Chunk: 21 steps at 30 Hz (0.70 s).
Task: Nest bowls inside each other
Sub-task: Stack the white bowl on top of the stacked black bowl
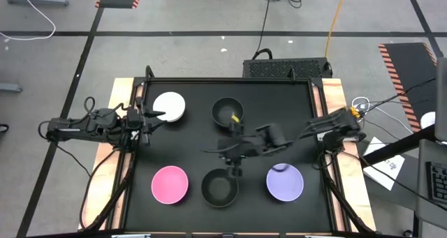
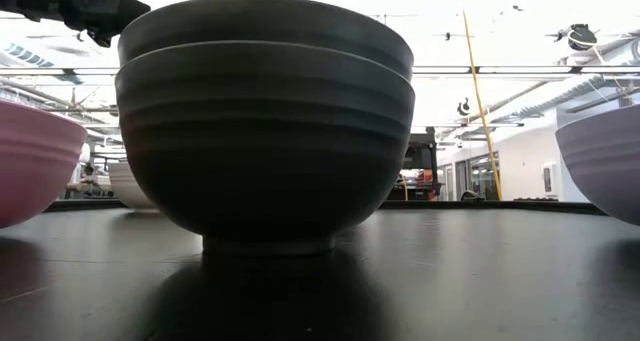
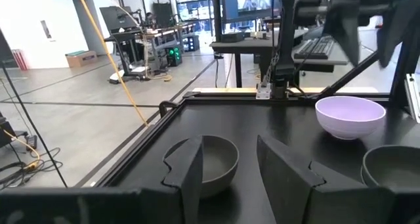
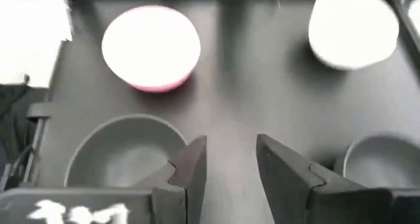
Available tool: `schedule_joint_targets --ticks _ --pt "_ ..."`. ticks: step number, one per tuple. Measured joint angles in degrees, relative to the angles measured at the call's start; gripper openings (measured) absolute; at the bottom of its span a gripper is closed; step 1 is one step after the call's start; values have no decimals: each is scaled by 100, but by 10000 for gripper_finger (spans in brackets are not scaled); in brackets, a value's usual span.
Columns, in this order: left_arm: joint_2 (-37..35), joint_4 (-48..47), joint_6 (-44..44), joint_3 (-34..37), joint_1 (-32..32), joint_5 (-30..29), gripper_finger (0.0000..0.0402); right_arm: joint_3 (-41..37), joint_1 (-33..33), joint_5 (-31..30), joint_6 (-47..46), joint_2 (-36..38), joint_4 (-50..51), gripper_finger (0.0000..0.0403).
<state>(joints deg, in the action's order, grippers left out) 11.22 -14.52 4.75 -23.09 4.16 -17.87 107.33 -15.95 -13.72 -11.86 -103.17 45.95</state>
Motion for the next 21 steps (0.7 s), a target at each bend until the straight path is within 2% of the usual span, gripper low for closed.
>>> schedule_joint_targets --ticks 5,8,14,17,21 --pt "0 80 160 0 0 279 147 -2464 21 142 120 1331 -2163 125" --pt "0 151 278 0 0 460 147 -4011 206 188 -129 2239 -3372 125" --pt "2 199 521 0 0 638 147 -6531 453 171 -418 3993 -5202 125" --pt "2 198 673 0 0 777 147 -7371 540 156 -660 4465 -5875 125" --pt "126 257 992 0 2 890 147 -7732 650 39 -818 4513 -5843 118"
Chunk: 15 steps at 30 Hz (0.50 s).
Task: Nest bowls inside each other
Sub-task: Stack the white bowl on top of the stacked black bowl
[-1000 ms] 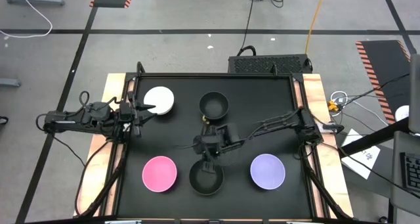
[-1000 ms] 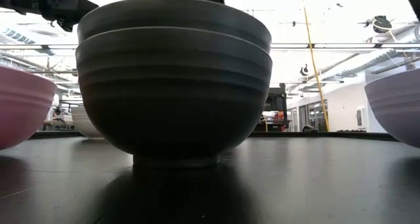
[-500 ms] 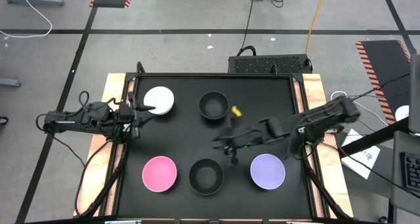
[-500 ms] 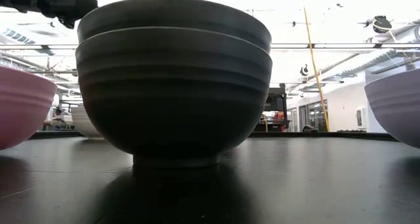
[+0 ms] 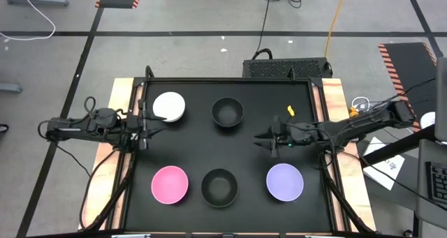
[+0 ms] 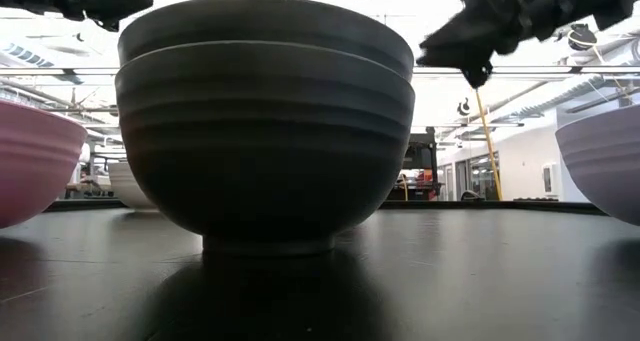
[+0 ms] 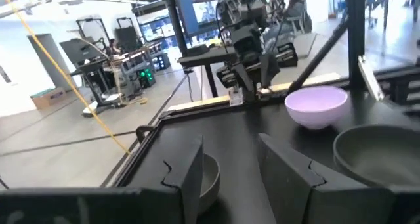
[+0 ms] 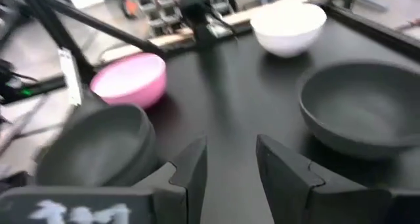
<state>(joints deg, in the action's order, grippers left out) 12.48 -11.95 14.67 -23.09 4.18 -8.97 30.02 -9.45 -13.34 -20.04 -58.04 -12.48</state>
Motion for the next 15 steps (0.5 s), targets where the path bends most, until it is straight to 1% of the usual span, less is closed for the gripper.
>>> schedule_joint_targets --ticks 4,7,9,12,15 --pt "309 93 294 0 -2 -38 147 -77 45 -248 307 68 -32 106" --pt "552 108 302 0 -2 -44 147 -280 42 -340 540 174 -157 100" --pt "699 168 215 0 0 23 147 -619 45 -347 602 285 -629 99" --pt "824 264 149 0 0 101 147 -1242 77 -321 603 560 -1612 99" --pt "845 289 185 0 -2 103 147 -1848 163 -320 441 909 -2189 98"
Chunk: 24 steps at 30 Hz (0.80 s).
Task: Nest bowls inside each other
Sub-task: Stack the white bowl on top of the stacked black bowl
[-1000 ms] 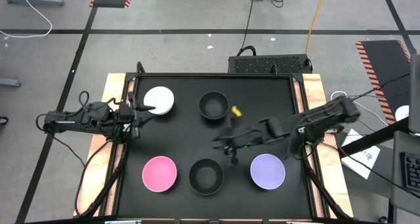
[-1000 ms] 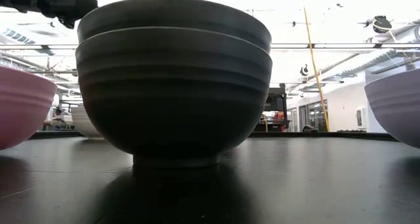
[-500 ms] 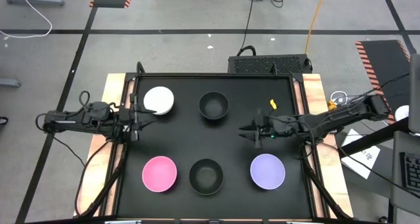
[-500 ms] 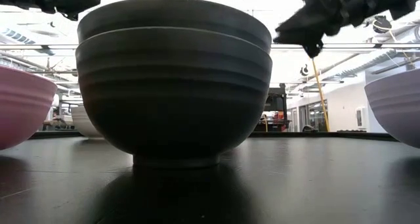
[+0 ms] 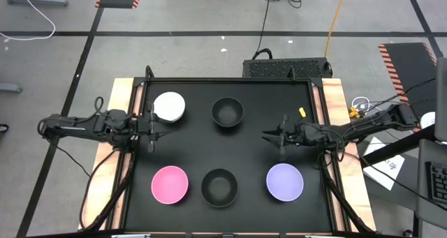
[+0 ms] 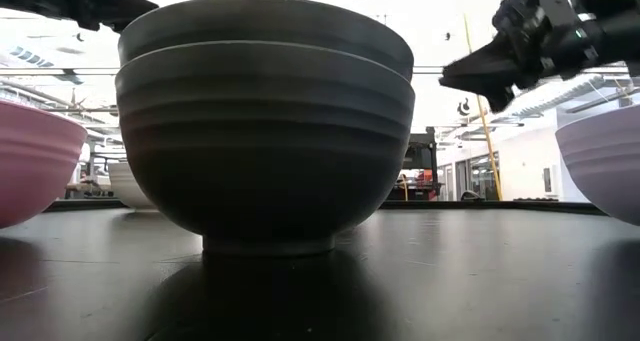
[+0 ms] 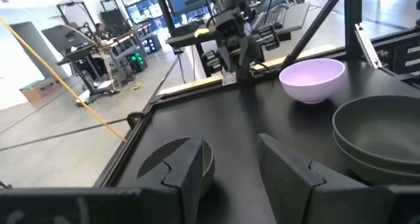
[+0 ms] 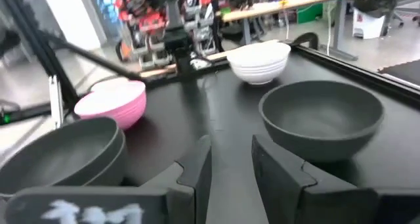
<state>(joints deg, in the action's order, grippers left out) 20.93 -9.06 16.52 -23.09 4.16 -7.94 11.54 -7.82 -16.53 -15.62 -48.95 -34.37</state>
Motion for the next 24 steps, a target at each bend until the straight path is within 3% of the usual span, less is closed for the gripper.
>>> schedule_joint_targets --ticks 8,16,24 --pt "0 53 197 0 0 -2 147 -525 71 0 -114 538 -190 98" --pt "0 38 144 0 0 2 147 -923 74 -596 43 654 -271 98" --pt "0 -80 71 0 0 1 147 -1048 73 -613 169 665 -409 98"
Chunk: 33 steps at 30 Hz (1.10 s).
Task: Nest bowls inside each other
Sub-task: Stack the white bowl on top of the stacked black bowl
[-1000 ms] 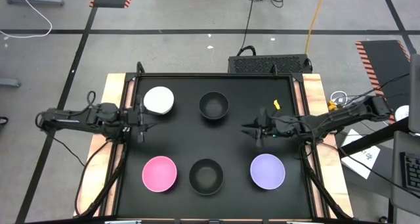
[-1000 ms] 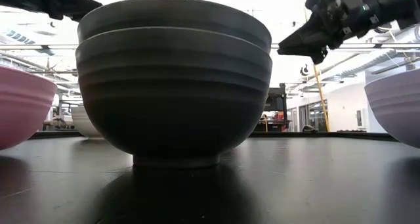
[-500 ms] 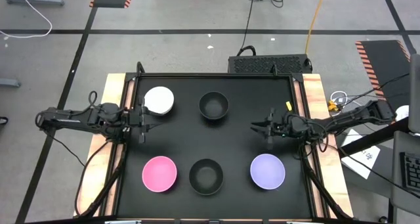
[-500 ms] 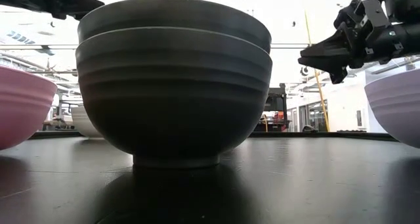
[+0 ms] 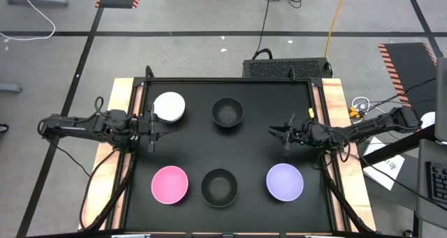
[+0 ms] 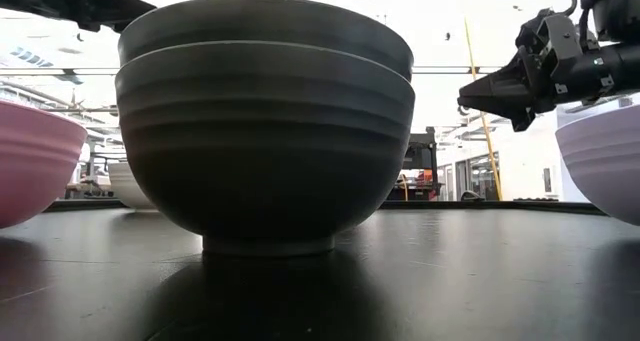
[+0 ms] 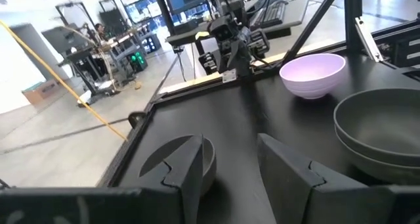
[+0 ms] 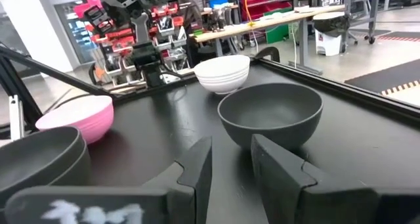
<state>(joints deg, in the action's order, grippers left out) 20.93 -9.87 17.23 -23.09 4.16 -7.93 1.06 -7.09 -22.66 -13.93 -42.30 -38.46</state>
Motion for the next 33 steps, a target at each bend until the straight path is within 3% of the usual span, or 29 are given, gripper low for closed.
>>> schedule_joint_targets --ticks 7,13,20,28,33 --pt "2 -59 -122 0 0 -24 147 -11 0 14 -28 -2 147 98" --pt "3 59 147 0 0 -493 147 -15 0 18 -33 -2 140 98" --pt "233 804 -401 -2 -1 -948 147 -20 0 18 -33 -2 118 98" --pt "535 1170 469 -2 -4 -2101 147 -20 0 20 -140 -4 123 98" --pt "533 1506 296 -2 -2 -1714 147 -20 0 23 -188 -4 218 98"
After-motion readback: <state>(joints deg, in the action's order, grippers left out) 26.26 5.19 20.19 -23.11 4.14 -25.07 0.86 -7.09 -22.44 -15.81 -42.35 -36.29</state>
